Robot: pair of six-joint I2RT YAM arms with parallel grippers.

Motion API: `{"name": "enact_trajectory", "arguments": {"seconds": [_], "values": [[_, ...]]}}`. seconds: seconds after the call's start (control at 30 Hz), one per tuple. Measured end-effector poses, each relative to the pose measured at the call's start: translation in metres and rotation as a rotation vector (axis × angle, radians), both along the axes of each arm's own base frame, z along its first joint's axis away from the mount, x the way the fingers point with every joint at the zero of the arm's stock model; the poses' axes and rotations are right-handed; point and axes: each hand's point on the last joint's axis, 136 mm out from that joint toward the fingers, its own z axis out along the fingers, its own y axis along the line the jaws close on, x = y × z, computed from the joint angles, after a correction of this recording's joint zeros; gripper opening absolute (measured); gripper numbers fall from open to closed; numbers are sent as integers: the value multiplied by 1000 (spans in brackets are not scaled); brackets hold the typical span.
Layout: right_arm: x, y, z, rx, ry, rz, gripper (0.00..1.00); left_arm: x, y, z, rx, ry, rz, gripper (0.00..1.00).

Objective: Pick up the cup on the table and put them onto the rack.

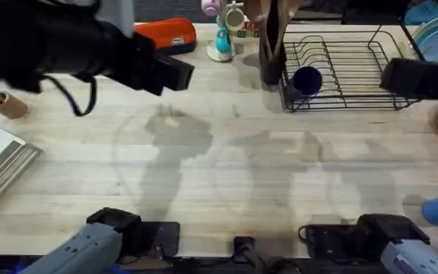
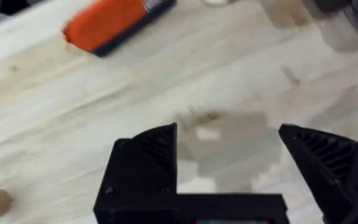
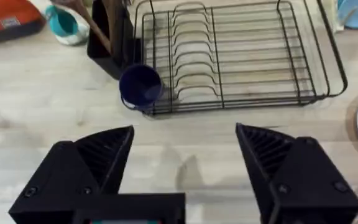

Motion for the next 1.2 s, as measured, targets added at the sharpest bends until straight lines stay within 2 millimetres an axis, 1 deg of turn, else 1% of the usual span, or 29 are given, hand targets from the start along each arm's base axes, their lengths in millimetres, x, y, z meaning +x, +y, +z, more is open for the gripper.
{"name": "enact_trajectory", "arguments": {"seconds": [0.13,0.27,0.33,0.47,0.7,1.03,1.2], "values": [[-5,-4,-6,6,31,-20,996,8,-6,-22,-7,83,-5,993],[-16,-19,-19,12,100,-111,996,13,-9,-33,-10,124,-9,993],[-26,-30,-26,16,143,-177,996,13,-9,-35,-12,129,-10,993],[-42,-51,-32,32,192,-309,996,13,-9,-35,-12,130,-10,993],[-74,-80,-47,85,280,-533,996,13,-9,-35,-12,130,-10,993],[-105,-112,-51,129,303,-786,995,13,-9,-35,-12,130,-10,994],[-116,-120,-53,137,318,-856,996,13,-9,-35,-12,131,-10,994]]}}
